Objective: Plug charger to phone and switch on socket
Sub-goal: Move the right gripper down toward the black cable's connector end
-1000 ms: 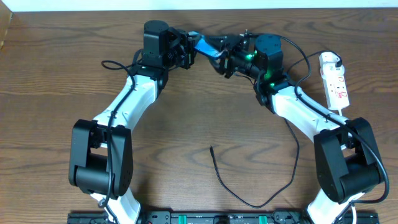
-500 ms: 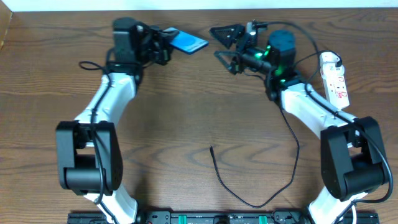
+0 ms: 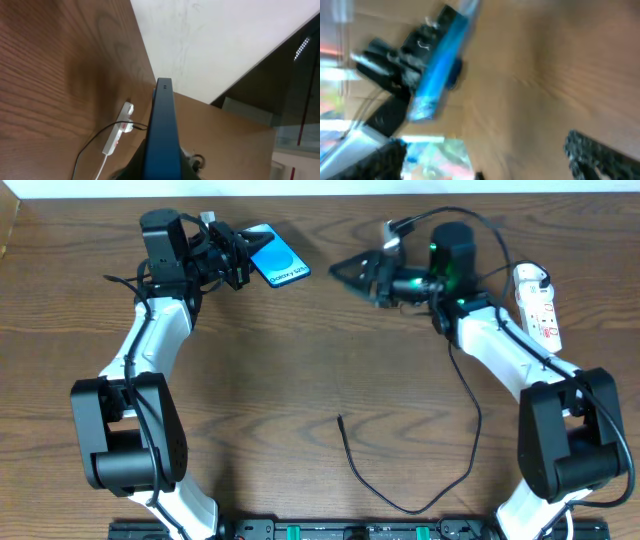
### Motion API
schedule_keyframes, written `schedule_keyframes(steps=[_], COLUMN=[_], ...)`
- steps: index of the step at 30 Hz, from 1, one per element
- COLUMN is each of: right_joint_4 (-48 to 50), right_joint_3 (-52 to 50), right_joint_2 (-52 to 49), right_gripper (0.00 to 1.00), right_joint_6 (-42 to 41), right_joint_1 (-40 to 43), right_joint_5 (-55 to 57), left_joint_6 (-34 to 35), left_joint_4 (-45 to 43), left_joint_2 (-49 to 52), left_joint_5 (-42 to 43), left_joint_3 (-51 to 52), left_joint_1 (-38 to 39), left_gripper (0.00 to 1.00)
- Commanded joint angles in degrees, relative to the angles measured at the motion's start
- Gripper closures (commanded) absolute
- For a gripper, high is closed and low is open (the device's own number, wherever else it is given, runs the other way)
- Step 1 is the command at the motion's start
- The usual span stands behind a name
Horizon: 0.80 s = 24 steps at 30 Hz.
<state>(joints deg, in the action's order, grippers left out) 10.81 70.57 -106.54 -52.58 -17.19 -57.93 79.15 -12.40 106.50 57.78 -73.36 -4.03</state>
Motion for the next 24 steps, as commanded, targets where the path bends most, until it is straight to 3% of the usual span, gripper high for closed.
schedule_keyframes(steps=[1,3,9,11,14,21,24], right_joint_4=[-14.9,-25.5,-41.6,-52.8,-61.7,-71.3,-76.1], right_joint_3=[4.9,6.5,6.6,6.6,6.6,8.1,10.4], right_joint_2=[0.0,0.0,0.0,0.0,0.0,0.0,0.0], right_gripper=[0.01,0.01,0.01,0.01,0.01,0.01,0.07], right_joint_6=[14.2,19.9,27.3,32.3,34.1,35.9,35.8], right_joint_1=[-1.9,-2.7,-4.1,-6.0,-9.4,-18.8,-20.1], right_joint_5=[2.4,4.9,9.2,17.2,26.3,38.2,41.9], left_joint_6=[-1.2,-2.3,-2.4,-2.4,-2.4,-2.4,-2.5], left_joint_4=[-0.5,-0.1,-0.2,-0.2,-0.2,-0.1,1.8], left_joint_2=[-1.0,-1.0,-1.0,-1.0,-1.0,-1.0,-1.0], left_joint_5=[2.3,2.2,2.2,2.2,1.9,1.7,2.2], left_joint_3=[-0.3,-0.3,-0.3,-0.3,-0.3,-0.3,-0.3], left_joint_1=[-0.1,-0.1,-0.3,-0.6,-0.9,-0.8,-0.8], left_gripper=[0.93,0.93,0.93,0.93,0.93,0.93,0.93])
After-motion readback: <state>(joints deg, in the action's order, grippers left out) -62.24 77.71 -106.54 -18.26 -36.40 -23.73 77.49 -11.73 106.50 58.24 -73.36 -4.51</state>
